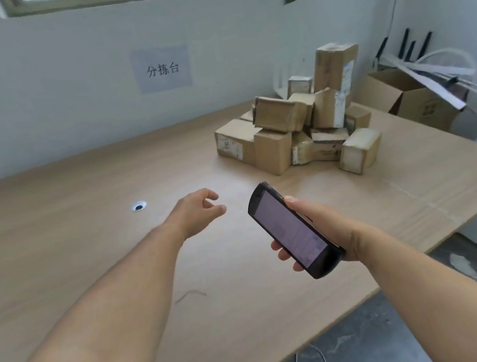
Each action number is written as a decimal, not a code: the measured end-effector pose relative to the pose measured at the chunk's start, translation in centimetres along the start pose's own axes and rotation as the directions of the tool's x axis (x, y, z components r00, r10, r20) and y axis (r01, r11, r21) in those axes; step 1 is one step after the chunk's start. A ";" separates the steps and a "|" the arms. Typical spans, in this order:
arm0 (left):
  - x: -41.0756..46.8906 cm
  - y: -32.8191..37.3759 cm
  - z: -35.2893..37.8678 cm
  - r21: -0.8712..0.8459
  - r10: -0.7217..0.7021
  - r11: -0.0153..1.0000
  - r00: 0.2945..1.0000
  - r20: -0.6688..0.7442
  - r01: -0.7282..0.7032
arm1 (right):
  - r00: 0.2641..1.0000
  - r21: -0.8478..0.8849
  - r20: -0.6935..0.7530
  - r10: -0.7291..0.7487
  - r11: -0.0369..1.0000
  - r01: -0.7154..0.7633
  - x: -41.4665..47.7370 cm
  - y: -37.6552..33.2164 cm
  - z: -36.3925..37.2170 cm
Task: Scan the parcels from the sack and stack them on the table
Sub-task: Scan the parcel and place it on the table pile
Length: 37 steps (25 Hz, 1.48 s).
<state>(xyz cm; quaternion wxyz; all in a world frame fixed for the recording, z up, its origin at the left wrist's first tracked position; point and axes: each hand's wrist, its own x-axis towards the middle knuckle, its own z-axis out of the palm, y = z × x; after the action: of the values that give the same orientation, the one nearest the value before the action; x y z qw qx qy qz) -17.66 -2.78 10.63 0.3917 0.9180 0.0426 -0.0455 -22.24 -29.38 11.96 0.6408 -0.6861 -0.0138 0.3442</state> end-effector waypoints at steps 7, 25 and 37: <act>9.4 3.0 0.9 0.026 0.070 0.997 0.995 0.064 -0.072 | 0.994 0.101 -0.105 0.014 0.995 -0.003 3.9 -2.6 -4.1; 34.1 20.5 8.3 0.317 0.006 0.948 0.995 -0.101 0.027 | 0.994 0.096 -0.039 0.101 0.991 -0.097 17.0 -8.7 -27.7; 45.0 22.3 9.4 0.600 -0.172 0.796 0.979 0.105 0.075 | 0.991 0.155 0.070 0.116 0.980 -0.126 24.2 -9.4 -35.5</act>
<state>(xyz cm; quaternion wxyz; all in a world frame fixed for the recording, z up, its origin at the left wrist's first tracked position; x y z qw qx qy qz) 29.11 -23.06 14.85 0.0835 0.9831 0.0558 -0.1530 17.56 -47.43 7.30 0.6708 -0.6214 0.0358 0.4032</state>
